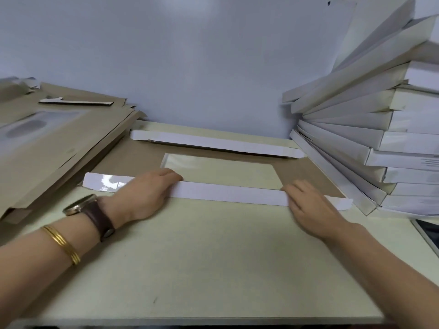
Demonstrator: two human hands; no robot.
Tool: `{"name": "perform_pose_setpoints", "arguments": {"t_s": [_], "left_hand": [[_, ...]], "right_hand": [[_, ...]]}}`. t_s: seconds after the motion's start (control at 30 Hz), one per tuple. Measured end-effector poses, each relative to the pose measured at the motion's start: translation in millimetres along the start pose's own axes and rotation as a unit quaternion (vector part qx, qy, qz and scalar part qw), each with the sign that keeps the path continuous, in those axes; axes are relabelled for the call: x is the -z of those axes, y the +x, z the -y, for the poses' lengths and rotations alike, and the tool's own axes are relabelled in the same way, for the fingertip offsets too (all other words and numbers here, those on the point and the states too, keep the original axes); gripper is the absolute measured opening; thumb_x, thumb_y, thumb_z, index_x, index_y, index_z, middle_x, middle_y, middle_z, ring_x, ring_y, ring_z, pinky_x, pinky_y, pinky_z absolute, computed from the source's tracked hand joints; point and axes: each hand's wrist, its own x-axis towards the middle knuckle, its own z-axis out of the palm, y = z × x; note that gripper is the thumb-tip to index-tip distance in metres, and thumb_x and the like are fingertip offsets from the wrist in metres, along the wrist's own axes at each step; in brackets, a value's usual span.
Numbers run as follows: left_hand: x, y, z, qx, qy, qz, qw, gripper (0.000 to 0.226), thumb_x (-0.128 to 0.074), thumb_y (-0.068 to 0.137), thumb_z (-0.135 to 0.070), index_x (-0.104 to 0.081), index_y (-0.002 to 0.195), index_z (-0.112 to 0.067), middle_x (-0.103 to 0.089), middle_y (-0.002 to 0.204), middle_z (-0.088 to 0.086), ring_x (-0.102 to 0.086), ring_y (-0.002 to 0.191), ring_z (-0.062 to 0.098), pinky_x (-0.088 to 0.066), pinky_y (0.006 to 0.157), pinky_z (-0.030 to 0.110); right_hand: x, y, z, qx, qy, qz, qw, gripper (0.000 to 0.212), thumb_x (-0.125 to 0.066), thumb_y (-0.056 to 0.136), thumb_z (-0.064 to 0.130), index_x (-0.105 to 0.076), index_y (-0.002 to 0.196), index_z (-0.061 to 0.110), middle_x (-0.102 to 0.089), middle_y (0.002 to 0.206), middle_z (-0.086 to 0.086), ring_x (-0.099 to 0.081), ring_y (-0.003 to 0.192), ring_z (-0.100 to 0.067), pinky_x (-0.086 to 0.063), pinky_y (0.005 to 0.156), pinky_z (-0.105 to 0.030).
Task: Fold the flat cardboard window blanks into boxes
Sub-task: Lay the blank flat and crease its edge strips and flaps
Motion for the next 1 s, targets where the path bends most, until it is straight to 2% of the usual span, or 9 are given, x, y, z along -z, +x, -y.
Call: {"name": "perform_pose_setpoints", "arguments": {"t_s": [0.07, 0.13, 0.2, 0.37, 0.5, 0.57, 0.7, 0.83, 1.0], "left_hand": [[-9, 7, -19, -0.025, 0.003, -0.031, 0.999, 0.014, -0.046, 0.096, -0.011, -0.059, 0.101, -0.008, -0.058, 0.099, 0.007, -0.053, 0.092, 0.028, -0.042, 0.082, 0.039], [-15, 14, -31, -0.03, 0.041, -0.06, 0.997, 0.025, -0.04, 0.101, -0.026, -0.052, 0.087, -0.01, -0.049, 0.086, 0.004, -0.044, 0.081, 0.025, -0.039, 0.076, 0.038], [-18, 21, -36, 0.012, 0.077, -0.035, 0.996, 0.03, -0.031, 0.102, -0.034, -0.04, 0.081, -0.016, -0.04, 0.079, -0.002, -0.039, 0.078, 0.023, -0.031, 0.071, 0.035], [-25, 29, -34, 0.053, 0.078, 0.007, 0.996, 0.03, -0.024, 0.103, -0.037, -0.032, 0.079, -0.019, -0.036, 0.074, -0.006, -0.052, 0.087, 0.028, -0.028, 0.07, 0.034], [-28, 33, -39, 0.07, 0.058, 0.0, 0.996, 0.015, -0.036, 0.097, -0.022, -0.044, 0.109, -0.019, -0.043, 0.101, 0.0, -0.047, 0.1, 0.028, -0.035, 0.081, 0.036], [-33, 36, -48, 0.045, 0.036, 0.022, 0.998, 0.042, -0.038, 0.092, -0.016, -0.044, 0.132, -0.027, -0.043, 0.123, 0.001, -0.04, 0.112, 0.025, -0.033, 0.09, 0.036], [-48, 46, -73, 0.045, 0.032, 0.069, 0.996, 0.049, -0.019, 0.103, -0.042, -0.02, 0.151, -0.034, -0.022, 0.157, -0.008, -0.017, 0.145, 0.014, -0.013, 0.115, 0.042], [-51, 49, -72, 0.066, 0.056, 0.137, 0.987, 0.054, -0.009, 0.102, -0.045, -0.001, 0.154, -0.033, -0.003, 0.162, -0.009, -0.001, 0.149, 0.014, -0.001, 0.119, 0.042], [-43, 46, -63, 0.072, 0.053, 0.163, 0.983, 0.058, -0.008, 0.1, -0.053, -0.001, 0.154, -0.033, 0.002, 0.162, -0.007, 0.004, 0.149, 0.016, 0.0, 0.119, 0.039]], "right_hand": [[-7, 5, 21, 0.005, 0.01, -0.011, 1.0, 0.018, -0.037, 0.102, 0.026, -0.053, 0.099, 0.018, -0.045, 0.093, 0.004, -0.042, 0.092, -0.017, -0.035, 0.084, -0.037], [-12, 12, 36, -0.006, 0.002, 0.004, 1.0, 0.023, -0.029, 0.103, 0.038, -0.046, 0.095, 0.025, -0.045, 0.091, 0.007, -0.041, 0.092, -0.015, -0.031, 0.082, -0.036], [-13, 20, 43, -0.019, -0.009, 0.024, 1.0, 0.028, -0.023, 0.103, 0.042, -0.039, 0.087, 0.025, -0.045, 0.085, 0.008, -0.042, 0.087, -0.016, -0.03, 0.081, -0.037], [-17, 31, 45, -0.038, -0.034, 0.058, 0.997, 0.033, -0.02, 0.104, 0.039, -0.035, 0.082, 0.019, -0.046, 0.075, 0.006, -0.044, 0.076, -0.023, -0.034, 0.083, -0.04], [-22, 33, 51, -0.028, -0.031, 0.037, 0.998, 0.024, -0.026, 0.102, 0.035, -0.047, 0.107, 0.023, -0.047, 0.1, 0.002, -0.047, 0.099, -0.022, -0.035, 0.088, -0.039], [-25, 35, 63, -0.004, -0.013, 0.026, 1.0, 0.034, -0.028, 0.102, 0.037, -0.048, 0.127, 0.027, -0.045, 0.12, 0.001, -0.041, 0.115, -0.021, -0.033, 0.098, -0.04], [-39, 44, 98, 0.014, 0.013, 0.07, 0.997, 0.059, -0.017, 0.102, 0.049, -0.023, 0.152, 0.02, -0.023, 0.158, 0.003, -0.015, 0.146, -0.014, -0.012, 0.117, -0.037], [-44, 52, 104, -0.021, 0.054, 0.142, 0.988, 0.067, -0.012, 0.101, 0.054, -0.009, 0.155, 0.016, -0.005, 0.163, 0.004, 0.001, 0.149, -0.009, 0.0, 0.12, -0.036], [-40, 51, 85, -0.016, 0.067, 0.174, 0.982, 0.072, -0.011, 0.098, 0.06, -0.006, 0.156, 0.018, 0.002, 0.163, 0.005, 0.006, 0.148, -0.008, 0.003, 0.119, -0.029]]}}
